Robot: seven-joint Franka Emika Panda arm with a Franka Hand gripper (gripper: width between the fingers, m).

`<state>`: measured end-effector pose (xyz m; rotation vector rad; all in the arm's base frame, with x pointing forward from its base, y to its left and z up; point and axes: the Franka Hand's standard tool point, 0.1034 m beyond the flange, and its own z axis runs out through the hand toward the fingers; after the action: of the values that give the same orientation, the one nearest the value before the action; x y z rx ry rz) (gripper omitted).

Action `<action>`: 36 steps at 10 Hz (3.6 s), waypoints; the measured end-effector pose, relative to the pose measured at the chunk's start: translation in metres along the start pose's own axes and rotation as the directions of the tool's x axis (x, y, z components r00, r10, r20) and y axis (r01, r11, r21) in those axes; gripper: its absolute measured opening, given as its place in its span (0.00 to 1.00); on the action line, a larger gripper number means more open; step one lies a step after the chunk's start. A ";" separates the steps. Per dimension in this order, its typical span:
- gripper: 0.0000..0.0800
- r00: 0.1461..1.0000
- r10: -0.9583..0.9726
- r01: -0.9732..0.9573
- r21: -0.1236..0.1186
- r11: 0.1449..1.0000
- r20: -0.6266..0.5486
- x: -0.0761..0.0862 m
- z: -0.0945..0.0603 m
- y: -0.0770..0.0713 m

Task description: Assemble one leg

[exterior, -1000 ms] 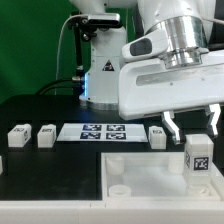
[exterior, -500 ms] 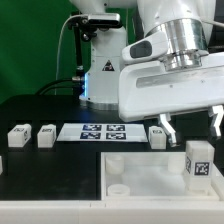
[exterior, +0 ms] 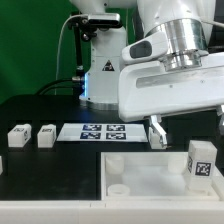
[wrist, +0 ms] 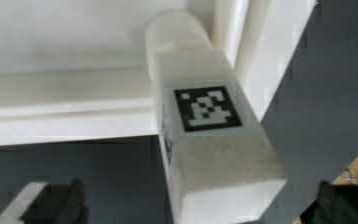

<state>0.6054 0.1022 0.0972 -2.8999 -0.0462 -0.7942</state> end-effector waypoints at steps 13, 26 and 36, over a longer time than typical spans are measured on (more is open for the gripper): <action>0.81 0.808 0.106 -0.169 0.056 0.984 0.579 -0.010 0.008 0.000; 0.37 0.578 0.676 -0.651 -0.240 0.720 0.458 0.000 0.021 -0.003; 0.80 0.146 0.927 -0.864 -0.412 0.289 0.344 -0.008 0.023 -0.010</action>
Offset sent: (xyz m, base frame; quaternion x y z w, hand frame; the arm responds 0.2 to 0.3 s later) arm 0.0000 0.0000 0.0000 0.0000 0.0000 0.0000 1.0000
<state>0.6100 0.1156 0.0747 -2.3349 1.6005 0.2977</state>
